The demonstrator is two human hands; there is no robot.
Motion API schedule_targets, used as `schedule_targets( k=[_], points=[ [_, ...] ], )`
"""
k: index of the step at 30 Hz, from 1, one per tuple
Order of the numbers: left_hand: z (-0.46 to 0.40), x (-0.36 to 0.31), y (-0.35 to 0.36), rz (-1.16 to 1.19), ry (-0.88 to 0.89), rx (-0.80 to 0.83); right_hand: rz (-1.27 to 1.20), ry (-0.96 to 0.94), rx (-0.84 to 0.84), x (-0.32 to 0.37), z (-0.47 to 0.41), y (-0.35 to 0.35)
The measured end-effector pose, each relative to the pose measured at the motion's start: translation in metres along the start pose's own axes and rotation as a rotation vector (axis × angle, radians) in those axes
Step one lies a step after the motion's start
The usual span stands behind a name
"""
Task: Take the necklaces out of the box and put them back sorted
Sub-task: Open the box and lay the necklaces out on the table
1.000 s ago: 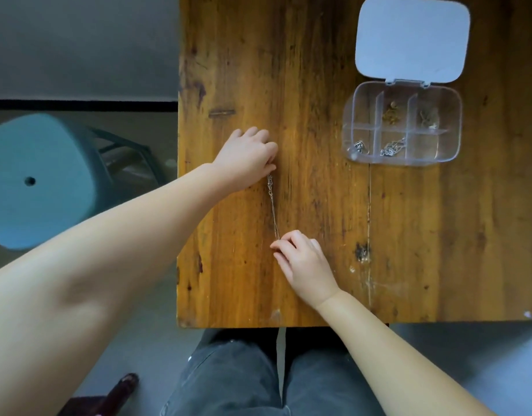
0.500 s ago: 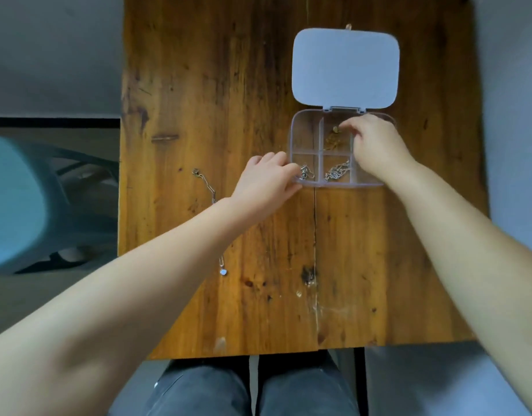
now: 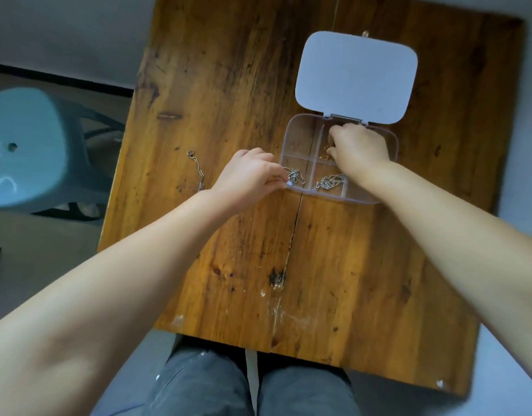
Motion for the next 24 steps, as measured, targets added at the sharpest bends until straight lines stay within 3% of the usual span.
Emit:
schedule_targets(
  k=[3,7,9,12,16,21,24],
  points=[
    [0.000,-0.002,0.000,-0.006,-0.003,0.026,-0.207,0.026,-0.047,-0.006,0.008,-0.008],
    [-0.001,-0.005,-0.002,-0.070,-0.046,0.031,-0.796,-0.030,-0.082,-0.011,0.040,-0.038],
    [-0.004,-0.017,-0.014,0.066,-0.068,-0.031,-0.979,-0.119,-0.035,-0.004,0.060,-0.054],
    [-0.011,-0.047,-0.038,0.500,0.048,-0.022,-1.054,-0.263,-0.012,0.013,0.086,-0.074],
    [-0.007,-0.066,-0.050,0.753,0.114,0.244,-1.065,-0.307,-0.113,0.021,0.114,-0.091],
    [0.016,0.003,-0.053,1.060,0.078,0.394,-1.169,-0.220,-0.246,0.027,0.141,-0.071],
    [0.018,0.041,-0.040,1.159,0.001,0.476,-1.001,-0.141,-0.241,0.064,0.152,-0.032]
  ],
)
Point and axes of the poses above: each hand's wrist, its own z-axis away from the middle knuckle, its own y-axis out of the palm, x = y × z, the point moved 5 cm from there along -z, towards the middle knuckle, and after that the axes turned 14 degrees about x, right-handed, at the moved point
